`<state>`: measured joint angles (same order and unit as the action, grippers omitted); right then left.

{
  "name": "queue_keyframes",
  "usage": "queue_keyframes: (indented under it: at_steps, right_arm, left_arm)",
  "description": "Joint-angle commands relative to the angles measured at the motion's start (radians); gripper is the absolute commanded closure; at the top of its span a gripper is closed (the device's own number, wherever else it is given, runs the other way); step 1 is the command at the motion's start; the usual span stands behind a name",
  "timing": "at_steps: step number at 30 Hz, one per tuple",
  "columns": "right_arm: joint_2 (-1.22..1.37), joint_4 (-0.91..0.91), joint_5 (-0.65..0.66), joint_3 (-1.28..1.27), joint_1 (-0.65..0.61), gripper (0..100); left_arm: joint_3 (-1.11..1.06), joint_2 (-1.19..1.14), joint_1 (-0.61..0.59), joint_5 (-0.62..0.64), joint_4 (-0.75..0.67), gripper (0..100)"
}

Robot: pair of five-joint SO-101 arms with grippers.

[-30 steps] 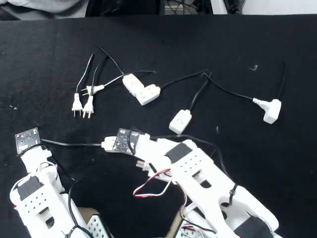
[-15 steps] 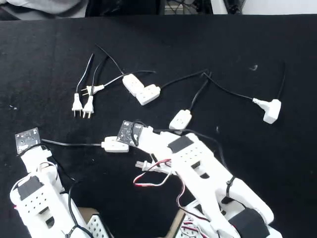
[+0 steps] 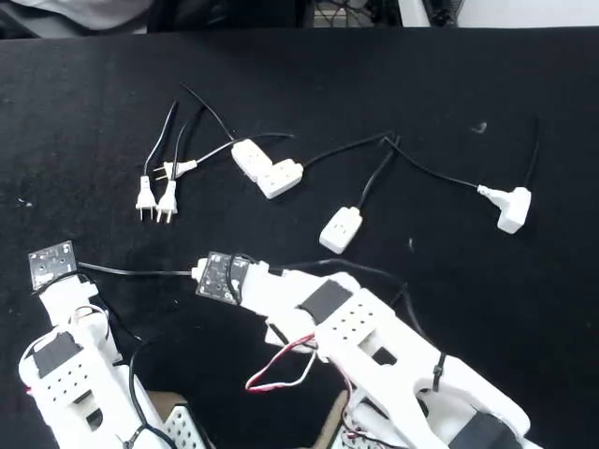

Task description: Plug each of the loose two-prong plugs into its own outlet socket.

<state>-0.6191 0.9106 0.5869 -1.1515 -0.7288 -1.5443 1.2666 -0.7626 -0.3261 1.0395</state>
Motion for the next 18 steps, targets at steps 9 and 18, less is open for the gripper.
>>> queue_keyframes:
  at_steps: [9,18]
  right_arm:
    - [0.058,-0.094,0.071,0.018,0.094,81.5]
    - [0.133,-0.112,0.072,0.105,0.143,81.5]
  left_arm:
    - [0.018,0.006,-0.001,-0.011,0.009,95]
    - [0.018,0.006,-0.001,-0.011,0.009,95]
